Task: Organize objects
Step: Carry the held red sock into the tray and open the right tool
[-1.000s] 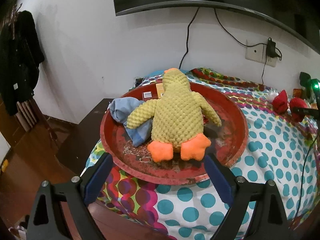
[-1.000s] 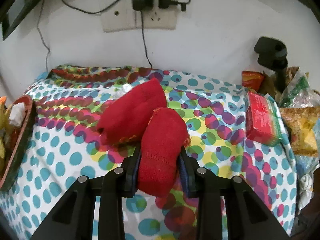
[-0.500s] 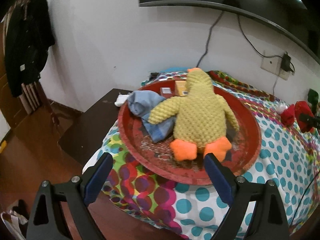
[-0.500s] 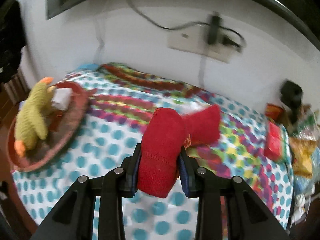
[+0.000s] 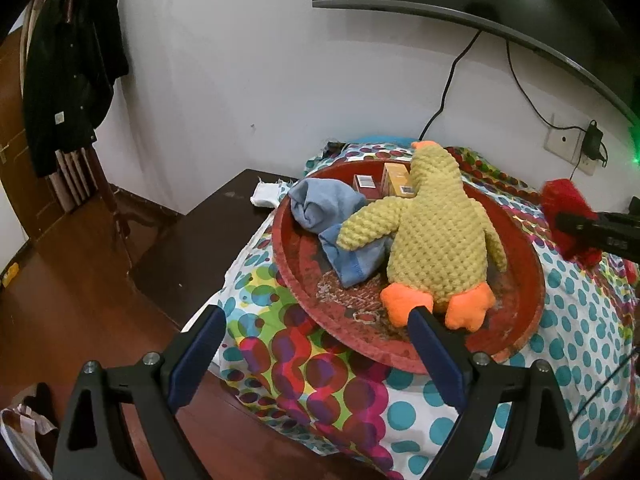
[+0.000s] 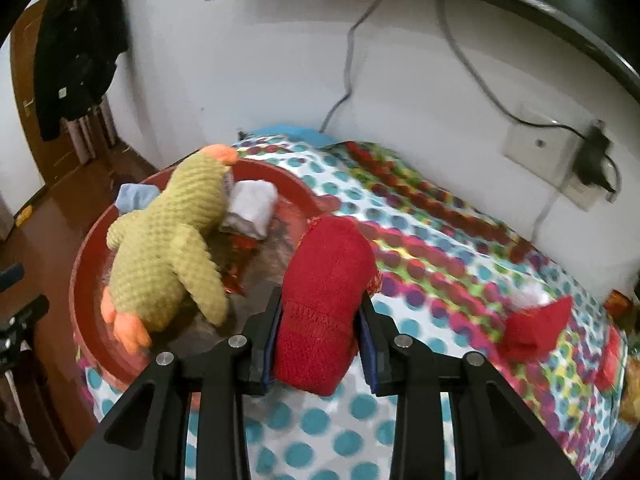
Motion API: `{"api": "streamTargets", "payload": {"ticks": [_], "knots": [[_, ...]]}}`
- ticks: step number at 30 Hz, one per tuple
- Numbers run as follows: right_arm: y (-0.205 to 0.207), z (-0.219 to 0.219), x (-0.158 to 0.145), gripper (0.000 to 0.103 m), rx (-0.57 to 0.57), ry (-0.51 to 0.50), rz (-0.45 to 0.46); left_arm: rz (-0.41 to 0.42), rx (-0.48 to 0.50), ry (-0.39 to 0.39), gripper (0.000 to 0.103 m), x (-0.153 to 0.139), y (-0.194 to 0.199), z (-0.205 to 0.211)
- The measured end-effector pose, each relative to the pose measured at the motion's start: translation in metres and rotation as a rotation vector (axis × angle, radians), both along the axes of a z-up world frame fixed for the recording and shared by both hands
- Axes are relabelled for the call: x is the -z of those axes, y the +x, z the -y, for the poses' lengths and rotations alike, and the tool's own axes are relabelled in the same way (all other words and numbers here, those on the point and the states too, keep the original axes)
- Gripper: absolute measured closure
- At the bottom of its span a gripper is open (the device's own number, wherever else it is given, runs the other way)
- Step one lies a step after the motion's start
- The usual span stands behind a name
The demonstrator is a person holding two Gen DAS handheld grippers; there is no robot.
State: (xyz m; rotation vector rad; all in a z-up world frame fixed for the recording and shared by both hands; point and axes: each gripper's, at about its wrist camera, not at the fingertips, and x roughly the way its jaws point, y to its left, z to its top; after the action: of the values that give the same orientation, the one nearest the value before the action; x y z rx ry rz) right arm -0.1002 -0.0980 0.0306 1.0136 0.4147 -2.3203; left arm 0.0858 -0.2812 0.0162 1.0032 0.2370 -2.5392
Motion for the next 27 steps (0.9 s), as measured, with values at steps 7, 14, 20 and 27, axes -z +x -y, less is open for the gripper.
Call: {"api": "streamTargets", "payload": {"ticks": [7,14,20,27], "knots": [[-0.020,0.046,0.022,0.072,-0.014,0.043,0.013,0.004,-0.002,0.012,0.008,0.002,0.000,0.003],[-0.045,0.073,0.041,0.072,-0.011,0.110,0.016,0.015,0.009,0.006,0.008,0.004,-0.002,0.002],[-0.053,0.085,0.053,0.071,-0.022,0.146,0.023,0.021,0.019,0.040,0.008,0.007,-0.003,0.004],[-0.051,0.081,0.050,0.058,0.003,0.144,-0.010,0.015,0.010,0.049,0.008,0.006,-0.001,0.007]]}}
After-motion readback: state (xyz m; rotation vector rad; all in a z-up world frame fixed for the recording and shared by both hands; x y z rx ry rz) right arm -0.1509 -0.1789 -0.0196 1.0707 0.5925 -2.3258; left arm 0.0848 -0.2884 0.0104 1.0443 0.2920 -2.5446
